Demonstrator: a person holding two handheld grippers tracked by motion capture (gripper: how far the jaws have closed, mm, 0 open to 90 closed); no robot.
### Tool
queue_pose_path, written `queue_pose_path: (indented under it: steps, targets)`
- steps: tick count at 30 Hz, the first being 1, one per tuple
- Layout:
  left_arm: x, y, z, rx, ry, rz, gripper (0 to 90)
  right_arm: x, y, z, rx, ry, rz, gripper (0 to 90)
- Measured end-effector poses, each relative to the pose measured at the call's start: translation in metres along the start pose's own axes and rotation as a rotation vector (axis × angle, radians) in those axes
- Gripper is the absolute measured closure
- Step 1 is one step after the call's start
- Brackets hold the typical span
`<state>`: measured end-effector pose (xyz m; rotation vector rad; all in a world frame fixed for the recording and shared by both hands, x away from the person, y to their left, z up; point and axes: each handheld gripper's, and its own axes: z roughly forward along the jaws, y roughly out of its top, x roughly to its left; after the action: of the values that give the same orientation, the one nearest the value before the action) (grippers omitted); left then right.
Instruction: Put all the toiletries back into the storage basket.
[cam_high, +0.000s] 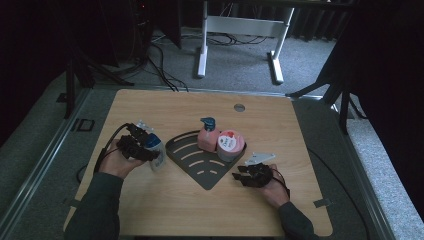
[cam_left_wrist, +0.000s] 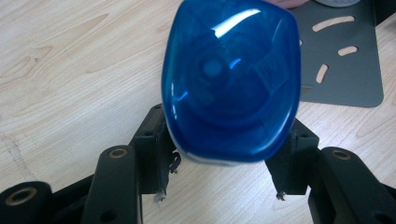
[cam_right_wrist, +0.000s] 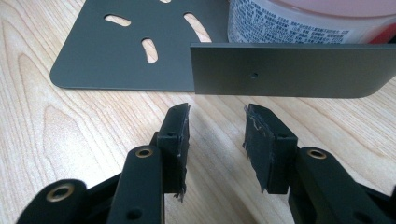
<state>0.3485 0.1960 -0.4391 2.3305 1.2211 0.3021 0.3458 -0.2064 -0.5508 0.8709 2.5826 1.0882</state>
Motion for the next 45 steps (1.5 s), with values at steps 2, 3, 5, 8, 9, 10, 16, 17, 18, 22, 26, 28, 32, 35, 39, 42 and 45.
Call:
queue_pose_path:
  steps: [2,3,5,8,9,10,16,17,18,22,26,28,32,35,39,42,45]
  targets:
    - [0.0,0.001,0.0,0.005,0.0,0.0,46.8,0.0,0.0,0.0,0.0,0.001,-0.001,59.8]
    - [0.0,0.002,0.001,0.005,-0.002,0.0,46.7,0.0,0.0,0.0,0.0,0.001,0.0,59.8]
    - [0.001,0.003,0.001,0.009,-0.005,-0.003,46.3,0.0,0.0,0.0,0.0,0.002,-0.001,59.8]
    - [0.002,0.006,0.002,0.014,-0.009,-0.008,45.2,0.001,0.0,0.001,0.005,0.003,0.001,59.8]
    - [0.003,0.007,0.002,0.015,-0.014,-0.009,45.0,0.001,0.0,0.001,0.006,0.003,-0.001,59.8]
    - [0.003,0.007,0.003,0.016,-0.017,-0.01,45.0,0.001,0.0,0.001,0.006,0.004,-0.002,59.8]
    - [0.002,0.011,0.006,0.039,-0.02,0.021,44.1,0.001,0.0,0.001,0.006,0.006,0.0,59.8]
    - [0.002,0.012,0.007,0.042,-0.02,0.026,44.1,0.001,0.0,0.001,0.006,0.006,0.0,59.8]
    - [0.002,0.012,0.007,0.044,-0.022,0.029,43.9,0.001,0.0,0.001,0.006,0.006,-0.001,59.8]
    - [0.004,0.015,0.007,0.058,-0.034,0.032,43.7,0.002,0.0,0.002,0.007,0.008,-0.001,59.8]
    - [0.005,0.018,0.007,0.075,-0.043,0.032,43.8,0.002,0.0,0.002,0.006,0.01,-0.001,59.8]
    - [0.005,0.019,0.008,0.078,-0.047,0.035,43.8,0.002,0.001,0.002,0.006,0.01,-0.002,59.8]
    - [0.006,0.023,0.008,0.089,-0.047,0.04,43.8,0.002,0.001,0.002,0.005,0.012,-0.004,59.7]
    - [0.005,0.025,0.009,0.095,-0.047,0.044,43.8,0.002,0.001,0.002,0.006,0.012,-0.003,59.7]
    - [0.006,0.028,0.011,0.109,-0.047,0.049,44.6,0.002,0.001,0.002,0.005,0.013,-0.003,59.7]
    - [0.006,0.028,0.012,0.121,-0.048,0.051,45.1,0.002,0.001,0.002,0.005,0.014,-0.004,59.7]
    - [0.007,0.028,0.014,0.128,-0.051,0.047,45.2,0.002,0.001,0.002,0.004,0.015,-0.004,59.7]
